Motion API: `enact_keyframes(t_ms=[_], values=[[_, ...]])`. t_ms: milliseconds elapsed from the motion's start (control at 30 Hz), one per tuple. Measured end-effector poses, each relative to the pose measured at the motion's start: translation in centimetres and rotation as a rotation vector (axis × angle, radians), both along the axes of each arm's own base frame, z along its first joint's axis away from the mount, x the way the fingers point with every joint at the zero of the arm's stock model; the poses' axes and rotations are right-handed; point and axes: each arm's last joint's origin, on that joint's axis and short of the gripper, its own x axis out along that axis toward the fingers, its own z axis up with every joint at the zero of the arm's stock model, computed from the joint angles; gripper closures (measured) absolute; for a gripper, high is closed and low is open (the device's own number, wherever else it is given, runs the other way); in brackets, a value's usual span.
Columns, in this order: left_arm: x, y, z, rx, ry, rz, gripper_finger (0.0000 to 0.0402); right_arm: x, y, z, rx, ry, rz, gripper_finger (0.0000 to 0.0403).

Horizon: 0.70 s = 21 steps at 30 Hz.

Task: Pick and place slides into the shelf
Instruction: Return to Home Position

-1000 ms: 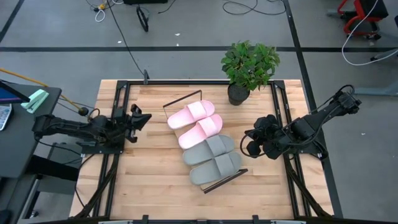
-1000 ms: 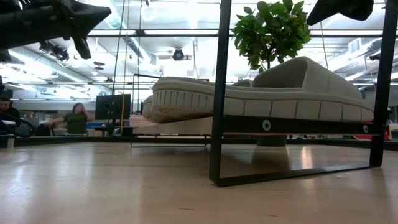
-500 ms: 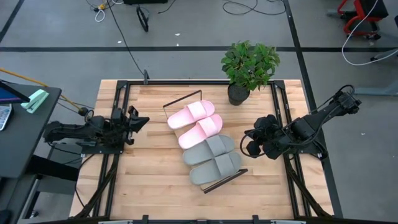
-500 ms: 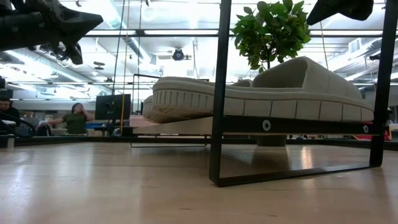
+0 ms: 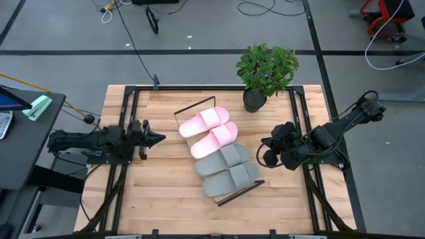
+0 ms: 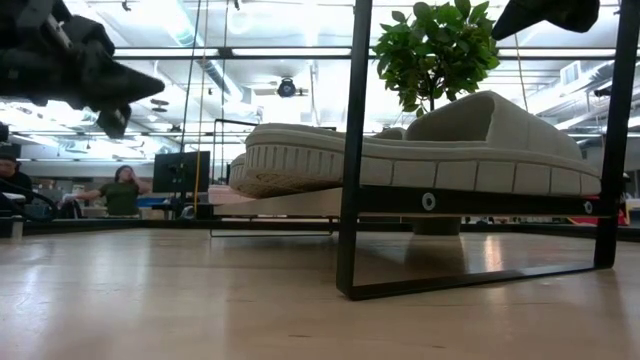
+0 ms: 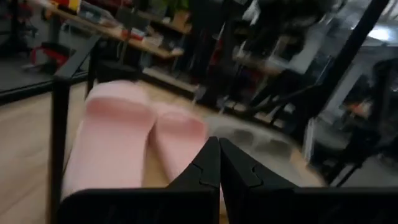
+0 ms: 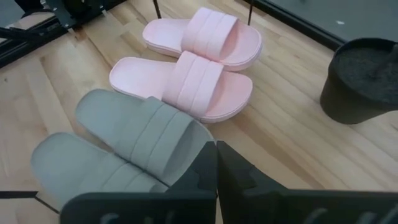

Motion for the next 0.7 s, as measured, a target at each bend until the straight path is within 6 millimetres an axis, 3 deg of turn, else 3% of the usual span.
enact_keyframes(t_ms=[367,567,700], values=[[0.1,0.0,-0.2,-0.034,-0.044,-0.018,0.0384,0.1,0.1,-0.2,-0.009,0.009,0.038,0.0403],[0.1,0.0,-0.1,0.047,-0.038,-0.015,0.0392,2.9,0.1,-4.1,0.104,-0.182,0.193,0.0403],[0.1,0.0,-0.1,0.040,-0.045,-0.013,0.0393,3.7,-1.2,-6.6,0.131,-0.259,0.222,0.0403]])
